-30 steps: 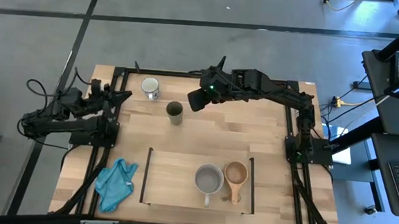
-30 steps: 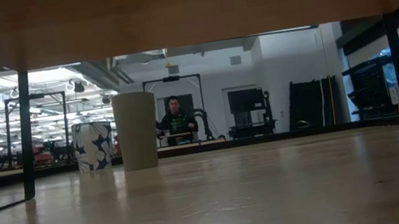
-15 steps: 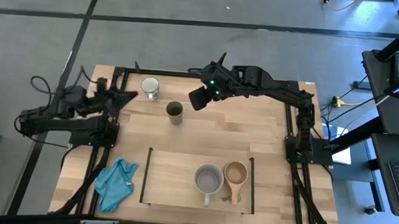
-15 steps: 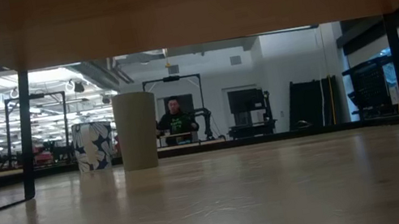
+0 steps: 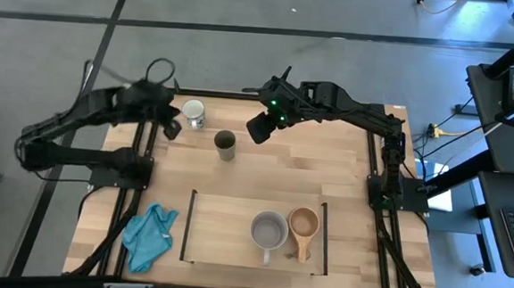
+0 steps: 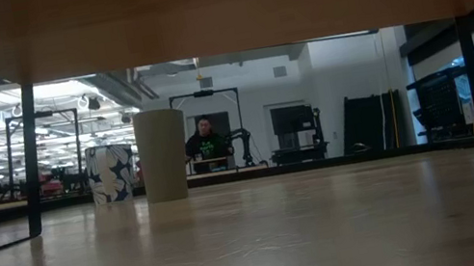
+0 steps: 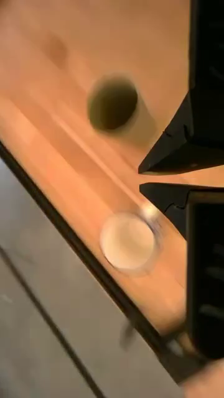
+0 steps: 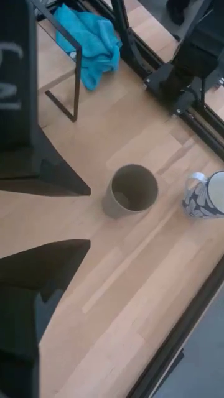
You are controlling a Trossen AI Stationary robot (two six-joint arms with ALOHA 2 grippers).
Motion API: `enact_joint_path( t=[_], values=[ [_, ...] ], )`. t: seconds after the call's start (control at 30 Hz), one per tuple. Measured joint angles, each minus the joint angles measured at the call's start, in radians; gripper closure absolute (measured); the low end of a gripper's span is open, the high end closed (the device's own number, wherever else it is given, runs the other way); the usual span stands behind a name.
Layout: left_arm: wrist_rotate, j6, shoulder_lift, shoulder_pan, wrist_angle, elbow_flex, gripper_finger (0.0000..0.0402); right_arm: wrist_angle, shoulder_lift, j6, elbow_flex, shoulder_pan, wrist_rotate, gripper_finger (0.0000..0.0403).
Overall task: Stack small to large cups/mugs on shelf
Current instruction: Put the white mug on the shelf
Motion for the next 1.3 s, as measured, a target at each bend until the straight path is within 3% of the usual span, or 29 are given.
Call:
enact_joint_path(
  t=[0.23, 0.53, 0.7, 0.9, 1.03, 1.3],
  values=[
    [0.279, 0.060, 0.189, 0.345, -0.005, 0.016, 0.0374, 0.000, 0.000, -0.023, 0.000, -0.007, 0.000, 0.0279],
    [0.303, 0.137, 0.394, 0.618, 0.004, 0.016, 0.0374, -0.002, 0.000, -0.023, 0.000, -0.006, 0.001, 0.0279],
    [0.316, 0.187, 0.456, 0.641, 0.032, 0.016, 0.0364, -0.002, 0.000, -0.034, 0.000, -0.006, 0.002, 0.0279],
    [0.317, 0.174, 0.463, 0.613, 0.080, 0.016, 0.0311, -0.002, 0.000, -0.045, 0.000, -0.017, 0.002, 0.0279],
    [0.258, 0.151, 0.464, 0.624, 0.082, 0.016, 0.0280, -0.002, 0.000, -0.048, 0.000, -0.024, 0.002, 0.0279],
    [0.294, 0.099, 0.530, 0.634, 0.080, 0.016, 0.0273, -0.002, 0.000, -0.054, 0.000, -0.038, 0.003, 0.0279]
  ],
)
